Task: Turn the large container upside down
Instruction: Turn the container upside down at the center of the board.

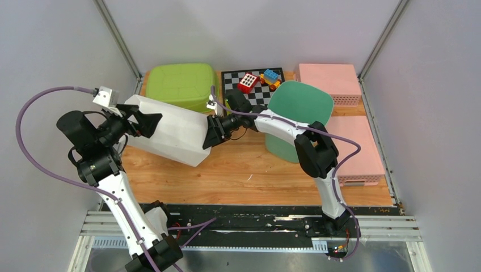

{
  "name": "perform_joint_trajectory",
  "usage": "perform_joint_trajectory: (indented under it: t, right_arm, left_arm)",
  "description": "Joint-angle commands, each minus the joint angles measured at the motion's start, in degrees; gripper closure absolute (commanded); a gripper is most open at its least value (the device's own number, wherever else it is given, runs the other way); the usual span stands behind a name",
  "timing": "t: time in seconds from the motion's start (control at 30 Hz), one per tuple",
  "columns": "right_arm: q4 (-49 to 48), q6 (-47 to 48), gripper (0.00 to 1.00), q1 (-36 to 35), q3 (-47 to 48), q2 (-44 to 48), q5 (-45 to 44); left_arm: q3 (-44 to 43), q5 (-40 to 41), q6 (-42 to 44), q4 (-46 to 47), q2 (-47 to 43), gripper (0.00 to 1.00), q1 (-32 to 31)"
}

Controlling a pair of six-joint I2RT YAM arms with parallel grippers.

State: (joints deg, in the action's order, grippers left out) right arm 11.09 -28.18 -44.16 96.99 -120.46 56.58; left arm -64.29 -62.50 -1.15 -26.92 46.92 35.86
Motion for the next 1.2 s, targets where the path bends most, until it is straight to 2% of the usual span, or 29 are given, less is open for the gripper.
perform_joint_trajectory:
  t: [0.0,0.33,0.63,1.17]
  right_arm:
    - [-9.5,-1.0,0.42,-3.5,0.5,-1.3,5.9]
    - [-9.5,-1.1,0.42,-5.0,1.6,-4.6,6.0]
    - [-8.5,-1.4,0.42,-6.5,4.3,-8.2,6.6]
    - [6.7,12.6,0.41,-3.7,6.6,-6.1,-1.7]
  left_arm:
    - [-0.3,-5.8,2.3,-9.5,-1.5,0.00,-1.6]
    - [-0.8,-1.5,10.3,-16.3,-4.1,0.00,-1.5]
    - [0.8,-0.1,12.7,-16.8,-6.1,0.00,-1.6]
    - [4.5,-2.7,11.7,-13.6,-6.7,0.00,-1.6]
